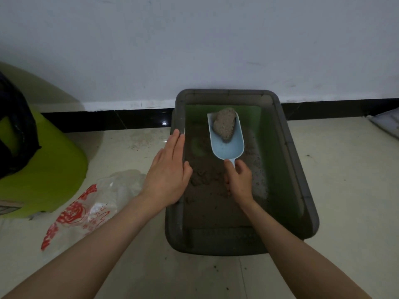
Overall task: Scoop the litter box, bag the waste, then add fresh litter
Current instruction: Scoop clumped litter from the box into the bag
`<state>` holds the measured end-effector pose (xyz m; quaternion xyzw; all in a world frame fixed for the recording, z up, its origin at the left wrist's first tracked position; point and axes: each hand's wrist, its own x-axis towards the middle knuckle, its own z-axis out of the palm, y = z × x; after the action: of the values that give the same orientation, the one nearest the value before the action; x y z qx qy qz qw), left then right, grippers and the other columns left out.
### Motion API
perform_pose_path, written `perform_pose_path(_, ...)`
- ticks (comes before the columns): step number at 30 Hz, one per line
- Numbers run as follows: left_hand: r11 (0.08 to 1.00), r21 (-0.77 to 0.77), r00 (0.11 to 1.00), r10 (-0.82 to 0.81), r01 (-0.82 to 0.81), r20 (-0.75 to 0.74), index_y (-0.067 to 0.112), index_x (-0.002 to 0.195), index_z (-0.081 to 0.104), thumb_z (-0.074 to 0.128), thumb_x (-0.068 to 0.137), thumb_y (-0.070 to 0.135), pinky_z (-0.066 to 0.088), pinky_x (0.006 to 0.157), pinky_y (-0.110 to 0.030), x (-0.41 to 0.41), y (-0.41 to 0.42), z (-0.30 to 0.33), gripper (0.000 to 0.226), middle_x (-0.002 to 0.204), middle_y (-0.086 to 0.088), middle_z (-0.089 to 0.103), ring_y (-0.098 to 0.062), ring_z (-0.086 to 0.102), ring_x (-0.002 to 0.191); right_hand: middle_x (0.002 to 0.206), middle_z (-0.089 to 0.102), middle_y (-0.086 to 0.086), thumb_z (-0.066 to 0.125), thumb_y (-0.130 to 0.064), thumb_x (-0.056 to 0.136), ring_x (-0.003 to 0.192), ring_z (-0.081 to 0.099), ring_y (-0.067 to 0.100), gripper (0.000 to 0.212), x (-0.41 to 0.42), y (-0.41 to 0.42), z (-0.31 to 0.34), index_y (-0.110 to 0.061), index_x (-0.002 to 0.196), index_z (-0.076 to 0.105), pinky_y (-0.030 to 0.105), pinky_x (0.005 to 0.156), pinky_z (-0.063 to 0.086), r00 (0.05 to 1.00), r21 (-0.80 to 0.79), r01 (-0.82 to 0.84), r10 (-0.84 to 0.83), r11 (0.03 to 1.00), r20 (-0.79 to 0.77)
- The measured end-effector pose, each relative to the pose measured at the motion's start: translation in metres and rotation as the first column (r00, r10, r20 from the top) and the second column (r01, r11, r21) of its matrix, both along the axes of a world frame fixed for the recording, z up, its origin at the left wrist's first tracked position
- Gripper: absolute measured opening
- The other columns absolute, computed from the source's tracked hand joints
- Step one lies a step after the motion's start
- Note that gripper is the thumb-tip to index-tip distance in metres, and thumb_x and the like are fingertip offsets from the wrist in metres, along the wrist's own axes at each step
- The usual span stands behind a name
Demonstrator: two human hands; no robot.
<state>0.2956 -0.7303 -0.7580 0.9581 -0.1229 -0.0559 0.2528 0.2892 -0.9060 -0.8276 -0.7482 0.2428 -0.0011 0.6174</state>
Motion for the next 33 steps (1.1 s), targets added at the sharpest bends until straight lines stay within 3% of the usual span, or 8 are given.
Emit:
perform_pose_path(7,0.999,0.050,1.000,0.004,-0.003,-0.008,0.015,0.148,-0.001,0.031,0.098,0.028,0.011,0.118,-0.032,0.002,0.001,0.002,0.061,0.157,-0.001,-0.004,-0.013,0.004,0.144,0.059,0.044,0.001,0.053,-0.021,0.094,0.049,0.041,0.010,0.017,-0.023,-0.009,0.019,-0.015,0.078,0.053,0.014,0.039,0.033,0.999,0.006,-0.044,0.044,0.999,-0.023)
perform_pose_path(13,0.996,0.082,1.000,-0.025,0.026,-0.016,0.015,0.148,-0.001,0.031,0.098,0.029,0.009,0.117,-0.033,0.002,0.005,0.004,0.061,0.157,-0.003,-0.003,-0.015,0.001,0.144,0.056,0.042,0.001,0.053,-0.023,0.094,0.046,0.039,0.012,0.020,-0.036,-0.009,0.029,-0.012,0.077,0.052,0.019,0.038,0.031,0.994,0.008,-0.087,0.088,0.996,-0.069)
perform_pose_path(21,0.995,0.096,1.000,-0.014,0.017,-0.028,0.014,0.148,-0.002,0.029,0.098,0.030,0.009,0.117,-0.034,0.002,0.004,0.003,0.061,0.157,-0.002,-0.005,-0.015,0.000,0.144,0.052,0.039,0.005,0.052,-0.029,0.095,0.040,0.034,0.015,0.025,-0.050,-0.009,0.030,-0.012,0.076,0.050,0.022,0.039,0.026,0.944,0.147,0.033,0.018,0.989,-0.330)
perform_pose_path(33,0.997,0.082,0.999,0.000,0.003,-0.037,0.013,0.148,-0.001,0.030,0.098,0.028,0.014,0.117,-0.038,0.003,0.002,0.002,0.061,0.157,-0.002,-0.007,-0.016,0.002,0.144,0.059,0.041,0.007,0.050,-0.031,0.096,0.043,0.035,0.015,0.023,-0.051,-0.008,0.030,-0.009,0.089,0.053,0.023,0.039,0.027,0.940,0.100,-0.135,0.159,0.986,-0.303)
